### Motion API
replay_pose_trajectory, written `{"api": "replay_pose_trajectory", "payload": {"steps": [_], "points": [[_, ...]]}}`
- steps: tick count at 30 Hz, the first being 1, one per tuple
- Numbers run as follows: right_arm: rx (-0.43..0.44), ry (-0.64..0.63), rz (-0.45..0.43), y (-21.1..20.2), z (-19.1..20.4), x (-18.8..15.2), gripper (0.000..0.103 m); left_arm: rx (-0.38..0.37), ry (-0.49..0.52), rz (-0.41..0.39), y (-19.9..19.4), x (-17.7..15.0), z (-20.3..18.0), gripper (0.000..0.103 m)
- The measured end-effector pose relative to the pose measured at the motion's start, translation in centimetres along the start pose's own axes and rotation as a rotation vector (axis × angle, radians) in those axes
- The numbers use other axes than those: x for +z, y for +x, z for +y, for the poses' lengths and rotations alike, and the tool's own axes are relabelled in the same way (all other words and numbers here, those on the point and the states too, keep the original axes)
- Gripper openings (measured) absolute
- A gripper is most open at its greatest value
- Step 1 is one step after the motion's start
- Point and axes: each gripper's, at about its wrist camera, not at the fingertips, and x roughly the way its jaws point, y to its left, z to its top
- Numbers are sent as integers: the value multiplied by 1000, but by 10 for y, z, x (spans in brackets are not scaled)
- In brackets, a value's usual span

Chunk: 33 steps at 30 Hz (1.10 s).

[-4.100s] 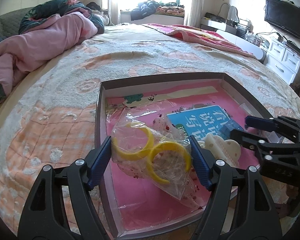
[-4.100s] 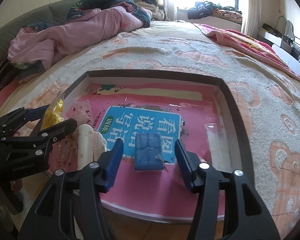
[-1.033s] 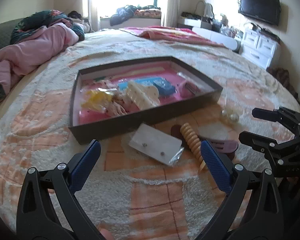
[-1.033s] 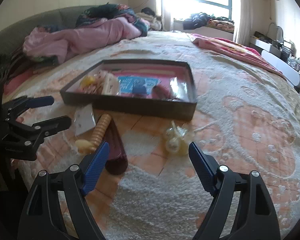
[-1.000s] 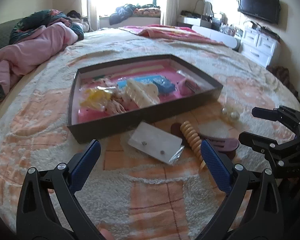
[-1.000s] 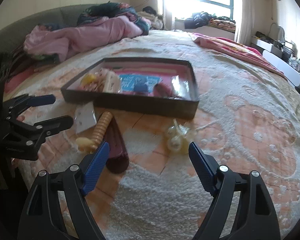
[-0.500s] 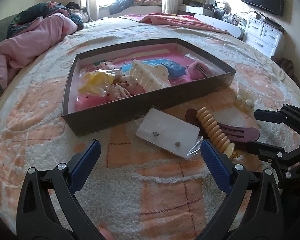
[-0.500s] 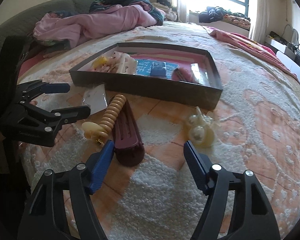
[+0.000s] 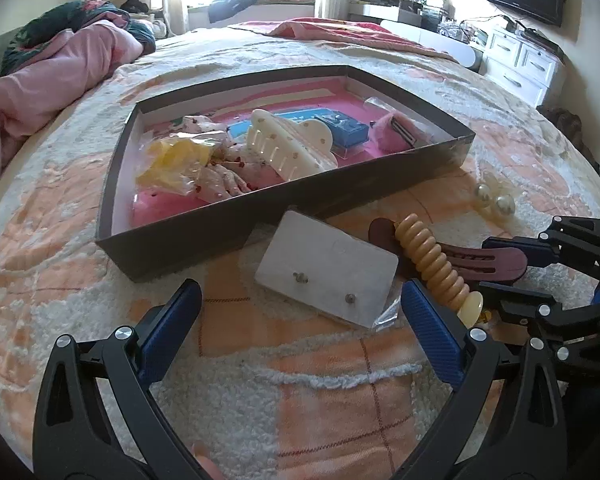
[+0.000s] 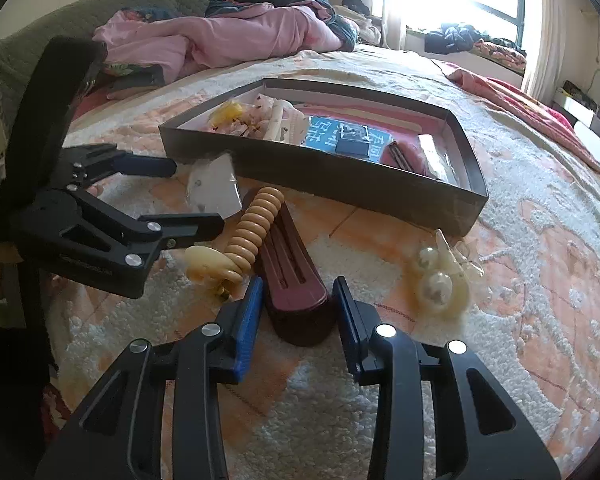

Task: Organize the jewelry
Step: 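Grasp the white earring card with the left tool while the right tool grasps the maroon hair clip, then carry the earring card and maroon clip into the tray and open both tools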

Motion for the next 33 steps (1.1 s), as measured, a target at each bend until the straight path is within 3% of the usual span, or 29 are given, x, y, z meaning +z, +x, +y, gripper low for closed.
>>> {"api": "replay_pose_trajectory", "payload": {"steps": [5,12,33], "points": [[4,41,-14,-6,-9,0,31,-11,17,5,6,3,-3,87],[-4,82,-35,-15,-18,-1,30,-21,47,8,9,6,-10,62],[-31,158,-148,-46,-27,17,30,-51,-27,-155,-45,25,3,59]]}}
